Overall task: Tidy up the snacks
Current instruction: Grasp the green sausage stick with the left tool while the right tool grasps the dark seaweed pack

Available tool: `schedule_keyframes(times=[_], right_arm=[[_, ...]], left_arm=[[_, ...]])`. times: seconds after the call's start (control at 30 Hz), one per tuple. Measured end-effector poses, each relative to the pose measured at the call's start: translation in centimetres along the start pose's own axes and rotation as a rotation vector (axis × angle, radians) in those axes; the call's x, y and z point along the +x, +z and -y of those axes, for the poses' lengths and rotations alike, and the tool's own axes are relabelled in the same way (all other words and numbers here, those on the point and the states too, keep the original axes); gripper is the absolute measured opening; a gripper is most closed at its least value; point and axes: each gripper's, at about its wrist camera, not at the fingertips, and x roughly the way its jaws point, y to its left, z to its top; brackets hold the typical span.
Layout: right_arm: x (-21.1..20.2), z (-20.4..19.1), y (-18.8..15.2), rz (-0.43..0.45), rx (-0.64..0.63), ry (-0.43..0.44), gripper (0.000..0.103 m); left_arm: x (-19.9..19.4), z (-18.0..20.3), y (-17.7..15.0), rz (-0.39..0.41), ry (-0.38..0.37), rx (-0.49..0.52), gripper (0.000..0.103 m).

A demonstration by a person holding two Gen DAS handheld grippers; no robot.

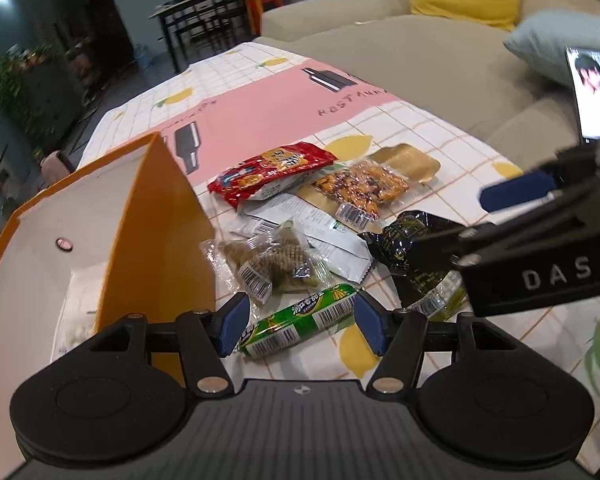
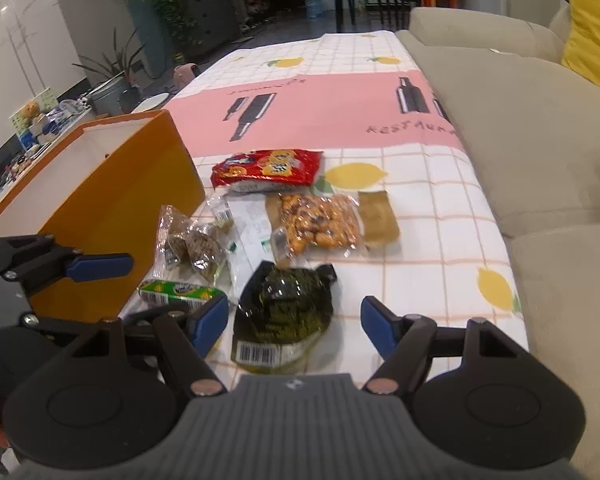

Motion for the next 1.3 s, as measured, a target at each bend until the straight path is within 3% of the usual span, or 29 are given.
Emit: schedule_keyframes(times=[0.17, 0.47, 0.67, 0.73, 0.8, 0.93, 1.17, 1.3], right_arm=[[1.3, -0.5, 0.7, 0.002, -0.03, 0.032, 0.062], [3.4, -1.0, 0.6, -0.038, -0.059, 0.037, 0.061], [4.3, -1.2, 0.4, -0.046, -0.087, 0.007, 0.06], [4.4, -1.0, 0.3, -0.051, -0.087, -0.008, 0.055], [4.6, -0.9, 0.1, -0.06, -0.097, -0.034, 0.042], [4.2, -0.5, -0.1, -0.062, -0.104, -0.038, 0.036], [3.2, -1.1, -1.1, -0.081, -0.161, -0.044, 0.036], [3.0, -1.5, -1.6, -0.074, -0.201, -0.051, 0.037]], left_arm=[[1.5, -0.1, 0.2, -0.026, -0.031, 0.035, 0.071], [3.3, -0.5, 0.3, -0.094, -0.056, -0.011, 0.064], [3.6, -1.6, 0.3, -0.17, -0.065, -0.1, 0.052], [3.5, -1.7, 0.3, -0.19, -0.067, -0.126, 0.044], [3.3, -1.9, 0.2, -0.21, -0.074, -0.155, 0.041], [3.1, -2.3, -0.1, -0.243, -0.107, -0.222, 0.032], [2.9, -1.9, -0.2, -0.233, -0.103, -0.199, 0.033], [2.9, -1.5, 0.0, -0.215, -0.088, -0.162, 0.039]])
